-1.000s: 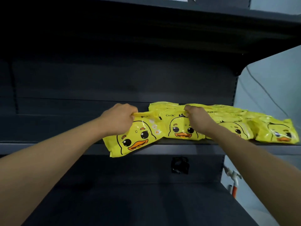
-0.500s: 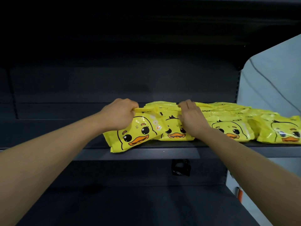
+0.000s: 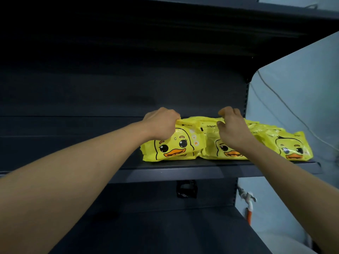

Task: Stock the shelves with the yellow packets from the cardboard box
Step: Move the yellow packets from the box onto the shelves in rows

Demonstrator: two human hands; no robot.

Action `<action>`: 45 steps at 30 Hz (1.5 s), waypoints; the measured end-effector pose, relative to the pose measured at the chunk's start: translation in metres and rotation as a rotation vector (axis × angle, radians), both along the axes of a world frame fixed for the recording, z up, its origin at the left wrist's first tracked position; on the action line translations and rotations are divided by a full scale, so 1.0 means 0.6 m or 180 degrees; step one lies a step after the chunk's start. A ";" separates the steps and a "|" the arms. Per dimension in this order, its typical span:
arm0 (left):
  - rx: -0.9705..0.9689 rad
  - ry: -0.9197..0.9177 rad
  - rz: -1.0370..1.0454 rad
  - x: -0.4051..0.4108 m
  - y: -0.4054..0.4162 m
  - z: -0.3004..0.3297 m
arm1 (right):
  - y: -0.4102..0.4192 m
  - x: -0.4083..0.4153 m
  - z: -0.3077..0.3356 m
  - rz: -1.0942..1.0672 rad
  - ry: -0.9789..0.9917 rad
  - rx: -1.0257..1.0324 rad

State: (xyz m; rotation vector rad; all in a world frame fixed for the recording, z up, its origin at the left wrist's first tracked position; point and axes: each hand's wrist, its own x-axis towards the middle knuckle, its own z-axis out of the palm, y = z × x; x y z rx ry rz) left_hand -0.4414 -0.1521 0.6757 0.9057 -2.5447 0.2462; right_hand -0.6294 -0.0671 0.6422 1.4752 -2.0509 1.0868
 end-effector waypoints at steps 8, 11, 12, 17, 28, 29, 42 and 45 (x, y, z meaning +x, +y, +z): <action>-0.0033 0.0038 0.0183 0.057 -0.036 0.021 | -0.009 0.036 -0.003 0.0086 0.0023 0.0298; -0.0034 0.0027 0.0257 0.098 -0.047 0.027 | -0.012 0.068 0.002 0.0103 0.0079 0.0413; -0.0057 0.0019 0.0260 0.113 -0.051 0.030 | -0.014 0.079 0.005 0.0097 0.0109 0.0449; -0.0213 -0.0052 0.0262 0.186 -0.076 0.035 | -0.028 0.140 0.026 0.0020 0.0255 0.0611; -0.0350 -0.0138 0.0424 0.216 -0.203 0.038 | -0.131 0.172 0.075 -0.0048 0.0471 0.0765; -0.0360 -0.0155 0.0456 0.209 -0.220 0.036 | -0.147 0.164 0.080 -0.0023 0.0463 0.0774; -0.0364 -0.0401 0.0798 0.102 -0.467 0.006 | -0.372 0.057 0.132 0.0298 0.1096 0.1302; -0.0344 -0.0490 0.0808 0.075 -0.497 0.005 | -0.395 0.042 0.132 0.0360 0.1187 0.1391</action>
